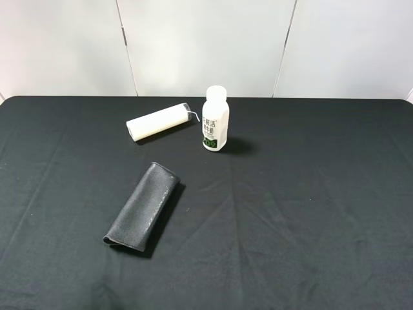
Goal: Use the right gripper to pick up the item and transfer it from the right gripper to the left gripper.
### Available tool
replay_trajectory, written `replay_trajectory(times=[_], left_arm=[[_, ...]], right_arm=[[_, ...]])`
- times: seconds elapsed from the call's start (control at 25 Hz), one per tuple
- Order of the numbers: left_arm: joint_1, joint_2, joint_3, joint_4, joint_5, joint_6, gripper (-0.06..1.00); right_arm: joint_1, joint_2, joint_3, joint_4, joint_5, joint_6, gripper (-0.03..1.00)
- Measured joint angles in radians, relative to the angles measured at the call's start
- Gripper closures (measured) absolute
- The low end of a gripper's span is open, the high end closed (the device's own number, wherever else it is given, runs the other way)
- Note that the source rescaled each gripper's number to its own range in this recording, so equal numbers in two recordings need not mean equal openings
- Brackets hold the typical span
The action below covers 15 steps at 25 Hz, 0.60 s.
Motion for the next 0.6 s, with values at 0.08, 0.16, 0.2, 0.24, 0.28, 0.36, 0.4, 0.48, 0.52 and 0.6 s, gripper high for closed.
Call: replay_trajectory(times=[0.08,0.16,0.2,0.24,0.28,0.36,0.4,0.48,0.52,0.6], left_arm=[[0.0,-0.096,0.055,0.0,0.0,-0.002,-0.06],[0.0,-0.194,0.099,0.002,0.0,-0.002,-0.05],[0.0,-0.241,0.122,0.007,0.0,-0.003,-0.05],[0.0,-0.279,0.146,0.012,0.0,-0.003,-0.05],[0.0,-0.324,0.165,0.019,0.0,-0.003,-0.05],[0.0,-0.404,0.209,0.027,-0.002,-0.003,-0.05],[0.0,-0.445,0.224,0.029,-0.007,-0.004,-0.05],[0.0,-0.52,0.252,0.03,-0.017,-0.004,-0.05],[0.0,-0.547,0.261,0.03,-0.024,-0.004,-0.05],[0.0,-0.595,0.274,0.033,-0.027,-0.004,-0.05]], right_arm=[[0.0,0.0,0.0,0.0,0.0,0.0,-0.03],[0.0,0.0,0.0,0.0,0.0,0.0,-0.03],[0.0,0.0,0.0,0.0,0.0,0.0,-0.03],[0.0,0.0,0.0,0.0,0.0,0.0,-0.03],[0.0,0.0,0.0,0.0,0.0,0.0,-0.03],[0.0,0.0,0.0,0.001,0.001,0.0,-0.03],[0.0,0.0,0.0,0.001,0.001,0.0,-0.03],[0.0,0.0,0.0,0.001,0.001,0.0,-0.03],[0.0,0.0,0.0,0.001,0.001,0.0,-0.03],[0.0,0.0,0.0,0.001,0.001,0.0,-0.03]])
